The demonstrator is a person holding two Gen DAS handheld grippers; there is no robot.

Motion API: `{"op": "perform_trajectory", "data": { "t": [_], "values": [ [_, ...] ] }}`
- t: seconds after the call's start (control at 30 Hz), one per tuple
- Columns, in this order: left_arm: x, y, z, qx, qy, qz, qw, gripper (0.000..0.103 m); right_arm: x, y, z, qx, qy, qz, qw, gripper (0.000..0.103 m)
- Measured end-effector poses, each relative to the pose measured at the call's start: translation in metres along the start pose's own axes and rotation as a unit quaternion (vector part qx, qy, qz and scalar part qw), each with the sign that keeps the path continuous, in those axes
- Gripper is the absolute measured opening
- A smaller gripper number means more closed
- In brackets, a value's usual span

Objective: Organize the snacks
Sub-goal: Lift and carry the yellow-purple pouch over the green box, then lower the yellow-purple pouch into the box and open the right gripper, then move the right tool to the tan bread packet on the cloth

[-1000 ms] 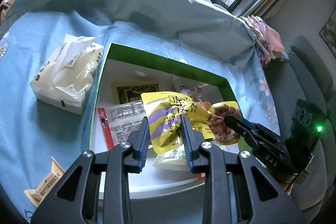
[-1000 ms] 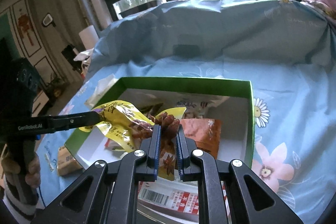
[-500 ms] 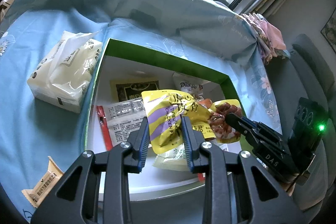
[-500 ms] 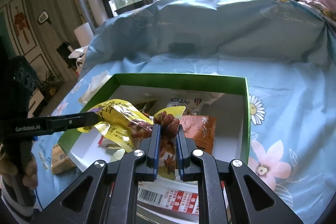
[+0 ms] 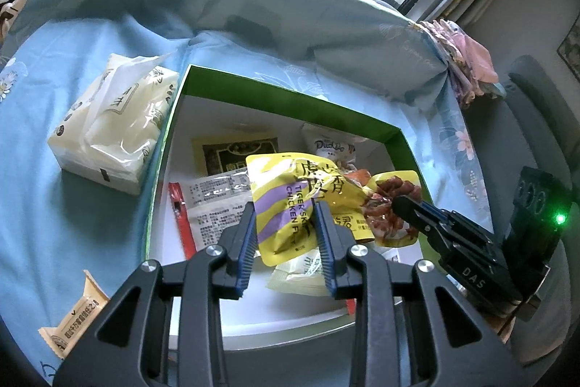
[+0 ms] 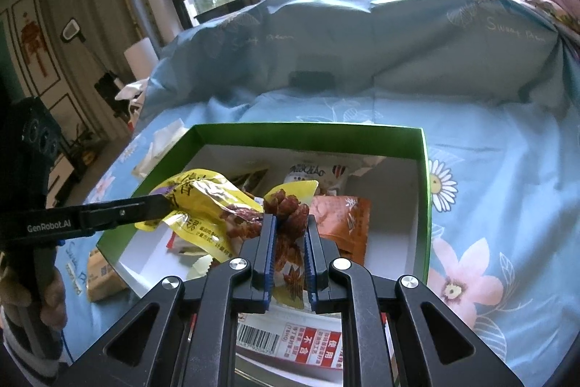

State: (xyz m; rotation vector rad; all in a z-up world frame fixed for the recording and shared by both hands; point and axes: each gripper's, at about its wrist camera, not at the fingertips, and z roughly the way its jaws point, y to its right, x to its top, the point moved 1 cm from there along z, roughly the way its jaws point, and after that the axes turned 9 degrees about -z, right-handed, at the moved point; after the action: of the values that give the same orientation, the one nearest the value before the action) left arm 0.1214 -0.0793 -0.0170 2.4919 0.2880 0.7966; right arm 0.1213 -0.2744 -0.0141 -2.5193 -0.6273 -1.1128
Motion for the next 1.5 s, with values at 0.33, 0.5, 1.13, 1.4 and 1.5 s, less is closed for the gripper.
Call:
{"op": "perform_trajectory", "data": {
  "t": [0.33,0.5,1.13,1.4,1.5],
  "values": [
    [-0.004,0.008,0.003,0.014,0.004,0.021,0.9997,0.056,-0.001,-0.009,0.000,-0.011,-0.003,-0.016,1.000,0.024],
    [-0.005,0.010,0.002,0.010,0.009,0.030,0.9995,0.058,-0.001,-0.011,-0.004,-0.022,0.000,-0.020,1.000,0.036],
    [-0.005,0.023,-0.026,0.031,0.065,0.054,0.9959,0.086,0.006,-0.020,-0.027,-0.052,0.024,-0.025,0.998,0.062],
    [-0.010,0.021,-0.040,0.034,0.076,0.052,0.9952,0.092,0.003,-0.022,-0.037,-0.053,0.029,-0.011,0.998,0.063],
    [-0.013,0.019,-0.048,0.034,0.077,0.050,0.9952,0.097,0.000,-0.024,-0.041,-0.051,0.032,-0.010,0.998,0.063]
  ]
}}
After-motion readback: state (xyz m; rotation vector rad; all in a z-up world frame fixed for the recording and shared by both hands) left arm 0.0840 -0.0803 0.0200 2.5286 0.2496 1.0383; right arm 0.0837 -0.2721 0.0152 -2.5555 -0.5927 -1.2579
